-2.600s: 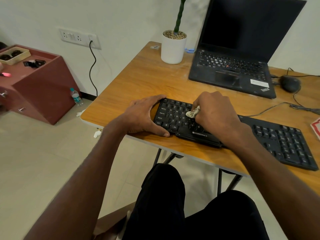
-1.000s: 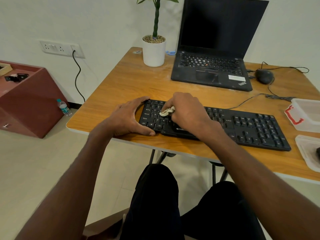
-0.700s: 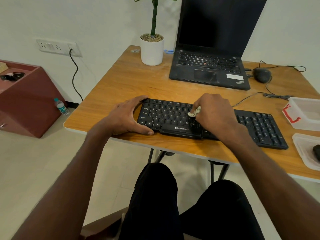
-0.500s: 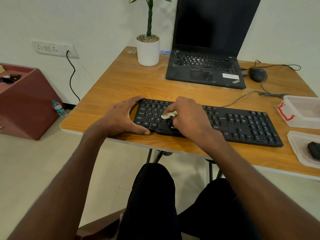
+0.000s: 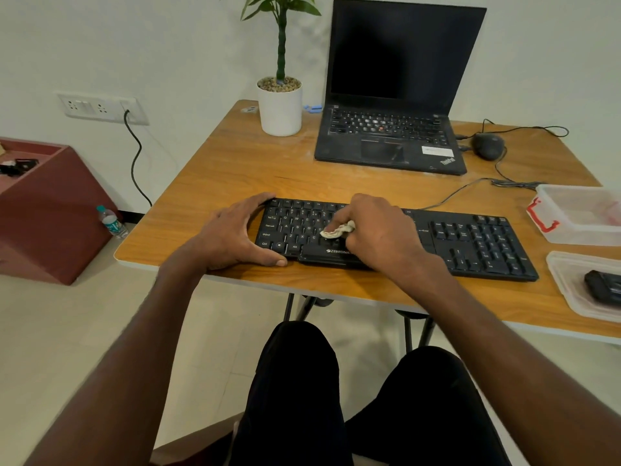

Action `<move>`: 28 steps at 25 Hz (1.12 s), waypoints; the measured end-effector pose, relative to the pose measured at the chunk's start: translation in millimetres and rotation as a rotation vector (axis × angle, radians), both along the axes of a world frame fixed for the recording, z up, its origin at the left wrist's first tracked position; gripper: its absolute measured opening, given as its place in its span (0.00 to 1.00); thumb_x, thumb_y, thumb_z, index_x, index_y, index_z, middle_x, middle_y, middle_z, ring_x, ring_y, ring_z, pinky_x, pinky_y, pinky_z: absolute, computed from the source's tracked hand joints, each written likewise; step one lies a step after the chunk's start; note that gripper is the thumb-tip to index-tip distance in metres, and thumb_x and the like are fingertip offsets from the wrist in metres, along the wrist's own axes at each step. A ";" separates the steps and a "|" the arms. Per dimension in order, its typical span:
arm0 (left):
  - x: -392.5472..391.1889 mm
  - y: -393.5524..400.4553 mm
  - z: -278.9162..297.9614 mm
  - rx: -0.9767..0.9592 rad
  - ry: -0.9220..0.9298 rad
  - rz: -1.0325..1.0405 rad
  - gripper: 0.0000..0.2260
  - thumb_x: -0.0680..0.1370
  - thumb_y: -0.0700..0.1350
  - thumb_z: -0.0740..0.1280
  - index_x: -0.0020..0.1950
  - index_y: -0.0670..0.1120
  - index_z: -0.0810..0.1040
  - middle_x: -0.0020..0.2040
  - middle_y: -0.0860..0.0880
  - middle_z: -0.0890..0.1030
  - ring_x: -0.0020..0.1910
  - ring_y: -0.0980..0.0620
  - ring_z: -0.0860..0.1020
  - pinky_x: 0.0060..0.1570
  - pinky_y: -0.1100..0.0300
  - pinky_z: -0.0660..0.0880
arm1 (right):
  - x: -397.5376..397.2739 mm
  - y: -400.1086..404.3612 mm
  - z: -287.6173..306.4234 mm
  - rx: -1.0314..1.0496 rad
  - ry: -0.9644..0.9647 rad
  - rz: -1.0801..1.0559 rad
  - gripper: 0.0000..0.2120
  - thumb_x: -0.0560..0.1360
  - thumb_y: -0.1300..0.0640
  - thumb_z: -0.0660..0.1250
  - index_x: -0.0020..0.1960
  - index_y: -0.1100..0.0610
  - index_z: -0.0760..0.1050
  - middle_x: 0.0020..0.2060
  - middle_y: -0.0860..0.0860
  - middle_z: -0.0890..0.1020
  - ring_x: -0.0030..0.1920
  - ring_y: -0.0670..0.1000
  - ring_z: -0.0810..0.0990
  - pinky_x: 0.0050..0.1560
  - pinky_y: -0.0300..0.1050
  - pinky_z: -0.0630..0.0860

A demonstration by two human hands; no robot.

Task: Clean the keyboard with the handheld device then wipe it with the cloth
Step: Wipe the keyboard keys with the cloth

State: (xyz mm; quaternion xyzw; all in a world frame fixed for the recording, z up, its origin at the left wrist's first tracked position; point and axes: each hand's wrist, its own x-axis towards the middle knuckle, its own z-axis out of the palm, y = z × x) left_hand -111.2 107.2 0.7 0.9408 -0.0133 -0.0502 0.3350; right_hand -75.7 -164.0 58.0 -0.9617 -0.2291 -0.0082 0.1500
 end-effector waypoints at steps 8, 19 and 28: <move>3.0 -4.4 2.7 -0.151 0.082 0.009 0.62 0.57 0.77 0.79 0.83 0.66 0.51 0.83 0.55 0.62 0.79 0.46 0.65 0.79 0.38 0.64 | 17.1 -37.2 -4.4 0.163 0.081 -0.090 0.12 0.74 0.58 0.74 0.54 0.43 0.85 0.51 0.47 0.86 0.49 0.51 0.82 0.46 0.48 0.80; 10.7 -86.2 -17.8 0.309 -0.525 0.192 0.18 0.86 0.54 0.54 0.70 0.52 0.77 0.68 0.53 0.82 0.71 0.52 0.76 0.73 0.43 0.64 | 32.4 -53.6 1.6 -0.094 -0.043 -0.199 0.11 0.75 0.52 0.75 0.57 0.42 0.84 0.53 0.51 0.84 0.51 0.57 0.82 0.44 0.50 0.77; 9.4 -90.6 -16.4 0.323 -0.529 0.202 0.14 0.86 0.49 0.56 0.68 0.52 0.77 0.64 0.54 0.82 0.66 0.53 0.77 0.72 0.44 0.64 | 17.4 -44.2 -1.1 0.040 0.064 -0.069 0.10 0.73 0.55 0.76 0.50 0.42 0.85 0.49 0.46 0.85 0.49 0.53 0.82 0.43 0.48 0.77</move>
